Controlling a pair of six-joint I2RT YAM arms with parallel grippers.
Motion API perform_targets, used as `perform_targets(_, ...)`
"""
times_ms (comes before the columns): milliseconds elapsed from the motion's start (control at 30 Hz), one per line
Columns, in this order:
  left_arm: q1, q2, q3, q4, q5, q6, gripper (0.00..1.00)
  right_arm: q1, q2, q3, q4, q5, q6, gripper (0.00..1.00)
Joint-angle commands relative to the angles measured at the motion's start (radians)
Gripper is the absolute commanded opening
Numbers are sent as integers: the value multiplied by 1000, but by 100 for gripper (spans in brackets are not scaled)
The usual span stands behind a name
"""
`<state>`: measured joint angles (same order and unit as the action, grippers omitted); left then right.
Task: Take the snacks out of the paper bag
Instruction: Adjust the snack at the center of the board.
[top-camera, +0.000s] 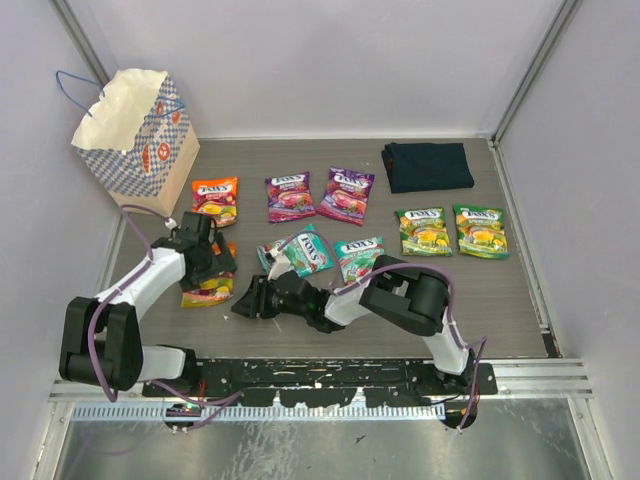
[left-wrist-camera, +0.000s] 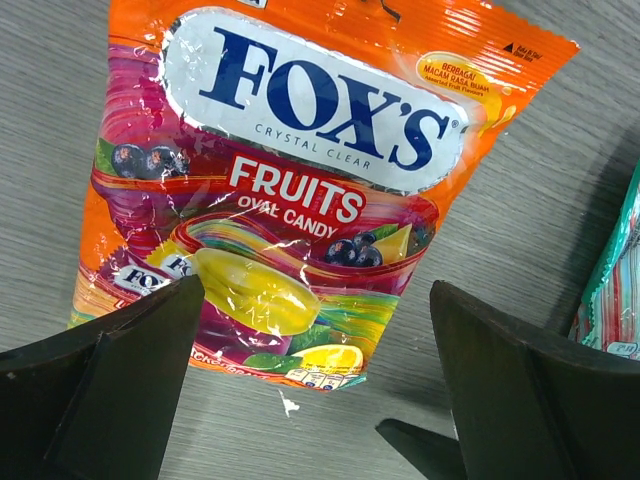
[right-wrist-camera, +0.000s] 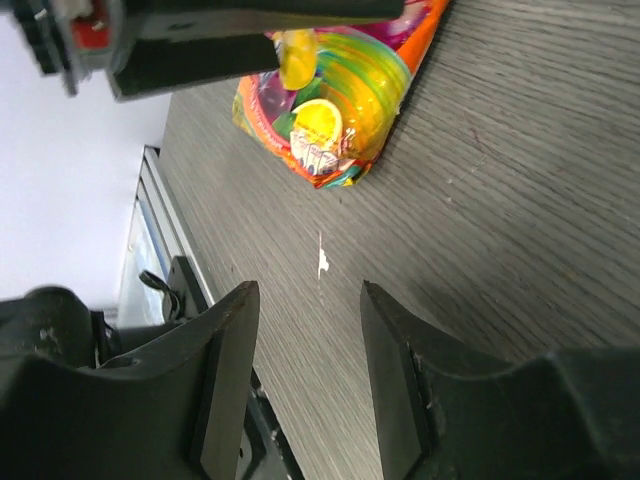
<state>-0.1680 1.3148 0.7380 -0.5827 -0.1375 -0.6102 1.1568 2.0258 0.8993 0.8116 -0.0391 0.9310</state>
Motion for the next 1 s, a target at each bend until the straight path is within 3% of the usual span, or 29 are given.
perform_targets(0,-1,-37,-10,33,10,-19,98,1,36,86,24,70,213,51)
perform_targets(500,-1,-68,-29,44,27,-21,98,-2,143,179,-109,229,332,54)
perform_targets(733,-1,-60,-26,49,30,-20,98,-5,153,182,-129,232,341,42)
perform_targets(967,-1,-53,-38,61,33,-21,98,-6,201,217,-123,205,343,37)
